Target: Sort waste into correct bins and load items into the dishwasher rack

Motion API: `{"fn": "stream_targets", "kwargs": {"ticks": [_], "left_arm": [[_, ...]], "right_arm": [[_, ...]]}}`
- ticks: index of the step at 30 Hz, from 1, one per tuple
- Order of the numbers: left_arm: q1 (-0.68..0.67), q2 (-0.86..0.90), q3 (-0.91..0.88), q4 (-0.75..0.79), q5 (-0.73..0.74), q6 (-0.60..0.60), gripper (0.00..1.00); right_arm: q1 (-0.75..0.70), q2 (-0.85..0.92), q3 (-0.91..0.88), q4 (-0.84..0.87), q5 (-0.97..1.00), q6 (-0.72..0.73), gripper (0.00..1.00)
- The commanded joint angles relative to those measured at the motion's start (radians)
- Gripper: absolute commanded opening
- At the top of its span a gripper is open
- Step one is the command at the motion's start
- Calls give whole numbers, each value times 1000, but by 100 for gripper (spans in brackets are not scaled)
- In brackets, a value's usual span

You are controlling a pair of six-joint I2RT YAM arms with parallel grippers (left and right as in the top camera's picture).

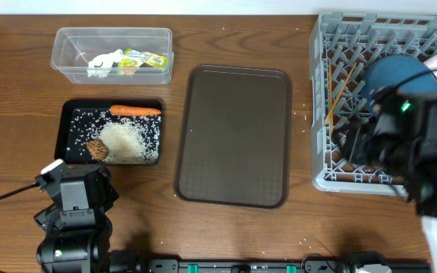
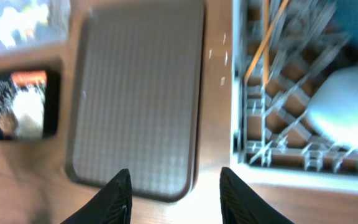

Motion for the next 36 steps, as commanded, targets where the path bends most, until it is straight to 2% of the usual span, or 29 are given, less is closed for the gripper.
{"fn": "stream_targets", "kwargs": {"ticks": [1,5,7,9,19,36], "left_arm": [[-1,0,-2,-1,-12,13,98],[-1,0,-2,-1,-12,13,98],[-1,0,-2,-1,-12,13,98],[-1,0,-2,-1,-12,13,98],[-1,0,-2,-2,-12,13,98],[-1,0,-2,-1,-12,13,98]], "right_arm": [[76,-101,-176,31,41,92,40],[141,-249,-384,113,93,204,43],[150,-314,-451,157,93,224,49],[148,-367,-496,192,98,230,99],[147,-412,-533,260,115,230,99],[147,-412,-533,215,116,215,99]]}}
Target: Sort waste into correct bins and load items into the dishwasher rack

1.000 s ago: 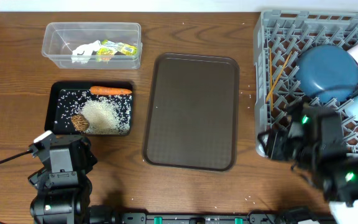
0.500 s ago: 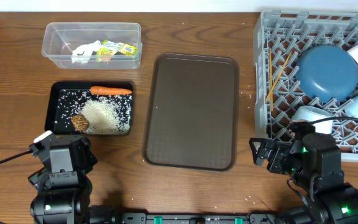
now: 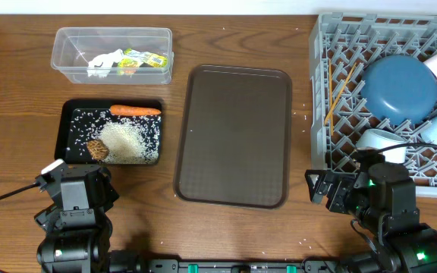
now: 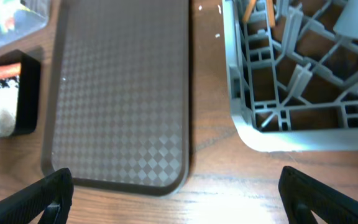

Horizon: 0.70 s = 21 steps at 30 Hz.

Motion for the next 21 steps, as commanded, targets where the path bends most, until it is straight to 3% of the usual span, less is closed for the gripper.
{"fn": "stream_targets", "kwargs": {"ticks": [1,11,21], "left_arm": [[-1,0,1,-2,-12,13,98],[-1,0,1,-2,-12,13,98],[-1,0,1,-2,-12,13,98]], "right_arm": [[12,-3,-8,-4,15,0,99],[29,-50,-83,134,85,-35,99],[14,-330,-484,784,-75,-204,99]]}}
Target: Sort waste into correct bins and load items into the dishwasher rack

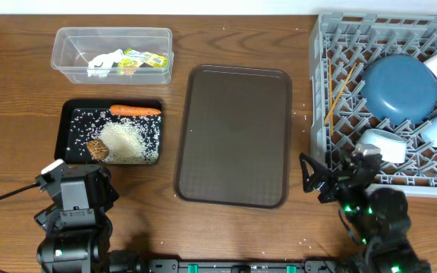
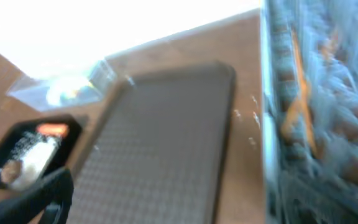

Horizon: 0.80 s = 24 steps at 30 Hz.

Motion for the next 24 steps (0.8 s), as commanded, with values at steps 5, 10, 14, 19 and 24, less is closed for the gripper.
{"fn": "stream_targets", "kwargs": {"ticks": [5,10,14,19,24], "left_arm": [[-1,0,1,-2,-11,13,98],[-1,0,1,-2,-11,13,98],[-1,0,1,-2,-11,13,98],[-1,0,1,-2,-11,13,98],[-1,0,1,-2,-11,13,98]], "right_arm": [[-43,-176,-227,237,-90,-120,99],[-72,-274,-322,248,-89,-135,99],[-103,-340,-322,220,-91,-176,99],[-163,-364,-322,216,-95,-267,99],[-227,-364,-322,187,-92,-349,99]]}}
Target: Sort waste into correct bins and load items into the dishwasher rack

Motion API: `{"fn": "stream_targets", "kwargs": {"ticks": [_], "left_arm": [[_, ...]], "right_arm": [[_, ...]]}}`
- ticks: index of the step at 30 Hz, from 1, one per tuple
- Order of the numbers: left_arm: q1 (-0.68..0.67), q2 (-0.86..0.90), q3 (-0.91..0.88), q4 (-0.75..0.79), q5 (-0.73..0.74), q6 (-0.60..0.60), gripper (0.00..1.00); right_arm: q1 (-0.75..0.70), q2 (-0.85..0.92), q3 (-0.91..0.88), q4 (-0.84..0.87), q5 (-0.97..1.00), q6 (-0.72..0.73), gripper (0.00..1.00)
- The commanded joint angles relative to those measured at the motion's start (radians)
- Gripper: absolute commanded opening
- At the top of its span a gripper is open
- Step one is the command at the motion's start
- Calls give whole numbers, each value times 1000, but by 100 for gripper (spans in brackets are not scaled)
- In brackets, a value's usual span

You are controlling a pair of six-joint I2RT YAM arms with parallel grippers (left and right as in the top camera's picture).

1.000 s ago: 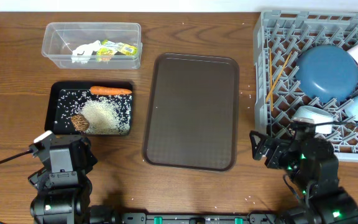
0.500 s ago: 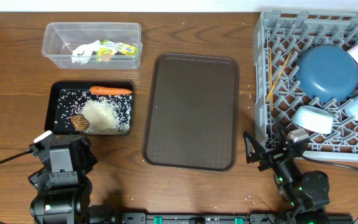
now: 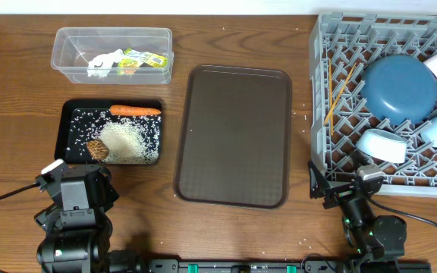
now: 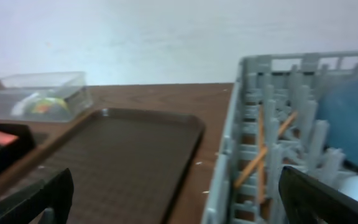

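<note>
The grey dish rack (image 3: 321, 114) stands at the right and holds a blue plate (image 3: 400, 89), white cups (image 3: 381, 144) and wooden chopsticks (image 3: 336, 87). My right gripper (image 3: 338, 189) sits low at the table's front edge, just before the rack's front left corner. It is open wide and empty. In the right wrist view the gripper (image 4: 176, 202) looks level across the table, with the rack (image 4: 229, 155) and its chopsticks (image 4: 263, 155) to the right. My left arm (image 3: 74, 205) is folded at the front left, and its jaws do not show.
A bare brown tray (image 3: 234, 135) lies in the middle. At the back left a clear bin (image 3: 112, 54) holds wrappers. In front of it a black bin (image 3: 70, 114) holds a carrot (image 3: 135, 111), rice and a brown lump. Stray rice grains lie between tray and rack.
My right arm has drawn back a little further toward the table's front edge. Its camera now looks level across the table. The gripper stays wide open and empty.
My right arm first hung over the rack's front left part, fingers apart and empty. Then it was at the rack's front corner with fingers spread wide, showing a white cup lying in the rack. It has since sunk toward the front edge. The left arm has not moved.
</note>
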Motion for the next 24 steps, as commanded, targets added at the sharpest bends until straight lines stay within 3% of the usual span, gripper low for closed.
{"fn": "stream_targets", "kwargs": {"ticks": [1,24], "left_arm": [[-1,0,1,-2,-12,13,98],[-1,0,1,-2,-12,13,98]], "right_arm": [[-46,-7,-1,-6,-3,-85,99],[-74,-7,-1,-7,16,-126,99]]}}
